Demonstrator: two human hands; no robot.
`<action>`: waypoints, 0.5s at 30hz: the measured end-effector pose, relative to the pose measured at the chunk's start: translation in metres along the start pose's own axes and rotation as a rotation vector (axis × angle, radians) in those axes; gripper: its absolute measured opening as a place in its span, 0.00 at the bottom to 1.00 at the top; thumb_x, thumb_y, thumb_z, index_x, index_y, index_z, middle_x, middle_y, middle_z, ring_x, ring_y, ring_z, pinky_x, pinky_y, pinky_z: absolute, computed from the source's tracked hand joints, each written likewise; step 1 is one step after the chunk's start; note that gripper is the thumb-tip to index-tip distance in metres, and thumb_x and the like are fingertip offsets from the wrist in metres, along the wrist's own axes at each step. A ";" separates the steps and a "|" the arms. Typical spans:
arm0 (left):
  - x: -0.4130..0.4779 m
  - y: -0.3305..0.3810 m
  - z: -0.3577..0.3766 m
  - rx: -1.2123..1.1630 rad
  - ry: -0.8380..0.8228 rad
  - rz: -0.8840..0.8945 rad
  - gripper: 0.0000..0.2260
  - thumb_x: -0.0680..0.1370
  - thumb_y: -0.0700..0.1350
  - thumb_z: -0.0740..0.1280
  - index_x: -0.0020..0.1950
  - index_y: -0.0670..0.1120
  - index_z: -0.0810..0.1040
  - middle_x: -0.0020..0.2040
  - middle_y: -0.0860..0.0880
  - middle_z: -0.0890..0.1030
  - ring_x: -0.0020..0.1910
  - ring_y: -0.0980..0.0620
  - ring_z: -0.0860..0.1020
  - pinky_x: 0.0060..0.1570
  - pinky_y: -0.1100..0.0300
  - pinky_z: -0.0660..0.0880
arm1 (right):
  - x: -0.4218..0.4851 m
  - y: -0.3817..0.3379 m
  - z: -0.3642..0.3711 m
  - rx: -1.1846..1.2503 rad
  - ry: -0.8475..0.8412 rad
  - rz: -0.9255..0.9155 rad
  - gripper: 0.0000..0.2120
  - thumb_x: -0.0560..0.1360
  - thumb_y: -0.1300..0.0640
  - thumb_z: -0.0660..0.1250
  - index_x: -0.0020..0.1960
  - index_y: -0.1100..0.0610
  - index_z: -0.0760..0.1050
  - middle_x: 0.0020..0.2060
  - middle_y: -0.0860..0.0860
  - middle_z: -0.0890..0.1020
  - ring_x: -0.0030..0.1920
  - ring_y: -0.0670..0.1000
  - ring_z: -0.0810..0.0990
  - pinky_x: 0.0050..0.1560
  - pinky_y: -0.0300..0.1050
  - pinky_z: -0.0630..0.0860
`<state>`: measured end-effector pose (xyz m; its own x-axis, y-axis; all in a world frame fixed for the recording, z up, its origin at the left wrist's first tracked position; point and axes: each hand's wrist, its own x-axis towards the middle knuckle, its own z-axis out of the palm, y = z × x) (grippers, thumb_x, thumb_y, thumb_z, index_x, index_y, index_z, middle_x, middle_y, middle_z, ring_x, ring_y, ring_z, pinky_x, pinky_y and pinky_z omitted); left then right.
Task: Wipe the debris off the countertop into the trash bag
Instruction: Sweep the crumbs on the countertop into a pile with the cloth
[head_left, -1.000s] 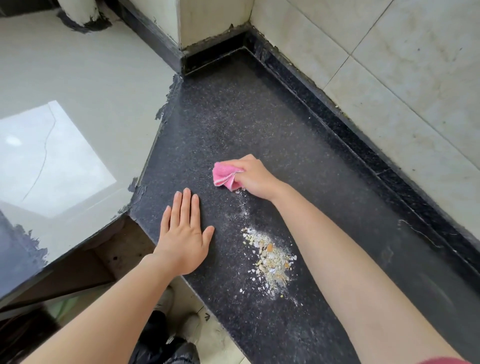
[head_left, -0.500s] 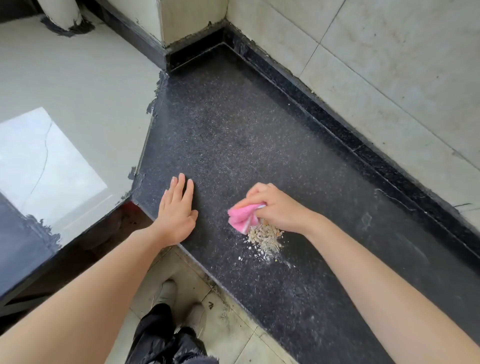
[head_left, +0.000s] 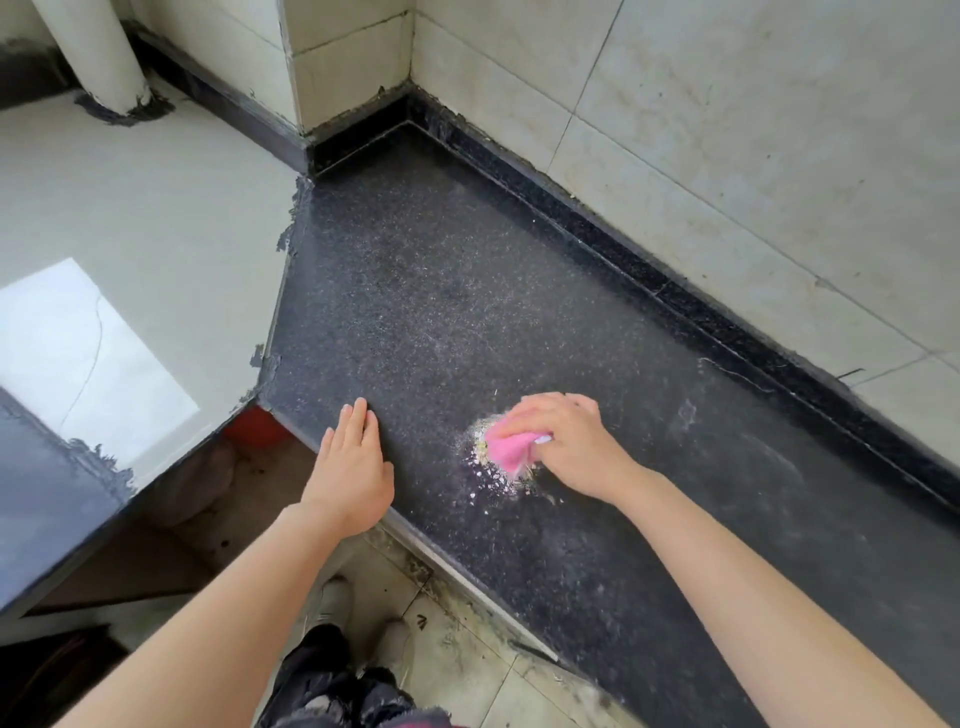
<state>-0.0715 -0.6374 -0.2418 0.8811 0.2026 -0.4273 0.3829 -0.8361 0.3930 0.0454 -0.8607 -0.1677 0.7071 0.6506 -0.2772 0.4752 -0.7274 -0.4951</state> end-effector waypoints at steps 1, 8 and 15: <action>-0.003 0.004 0.001 0.018 -0.004 0.000 0.30 0.82 0.47 0.53 0.77 0.38 0.41 0.78 0.43 0.38 0.77 0.44 0.38 0.75 0.50 0.42 | -0.004 0.009 -0.010 0.118 0.084 0.096 0.24 0.69 0.66 0.61 0.54 0.42 0.83 0.52 0.40 0.81 0.58 0.42 0.74 0.67 0.44 0.61; -0.021 0.015 0.015 0.070 -0.019 0.029 0.32 0.82 0.51 0.53 0.76 0.37 0.40 0.78 0.42 0.38 0.77 0.44 0.39 0.76 0.50 0.42 | -0.042 0.048 -0.014 0.542 0.403 0.761 0.04 0.71 0.51 0.66 0.41 0.46 0.80 0.40 0.53 0.83 0.42 0.55 0.79 0.44 0.44 0.73; -0.024 0.013 0.016 0.029 -0.013 0.043 0.31 0.81 0.49 0.55 0.77 0.39 0.43 0.78 0.43 0.40 0.77 0.44 0.40 0.75 0.49 0.44 | -0.035 0.003 0.056 0.736 0.343 0.792 0.16 0.76 0.63 0.56 0.46 0.48 0.79 0.39 0.55 0.82 0.36 0.55 0.80 0.38 0.51 0.79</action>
<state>-0.0921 -0.6613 -0.2394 0.8930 0.1594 -0.4209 0.3358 -0.8586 0.3873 -0.0077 -0.8735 -0.2055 0.8319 -0.1123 -0.5434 -0.5130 -0.5290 -0.6760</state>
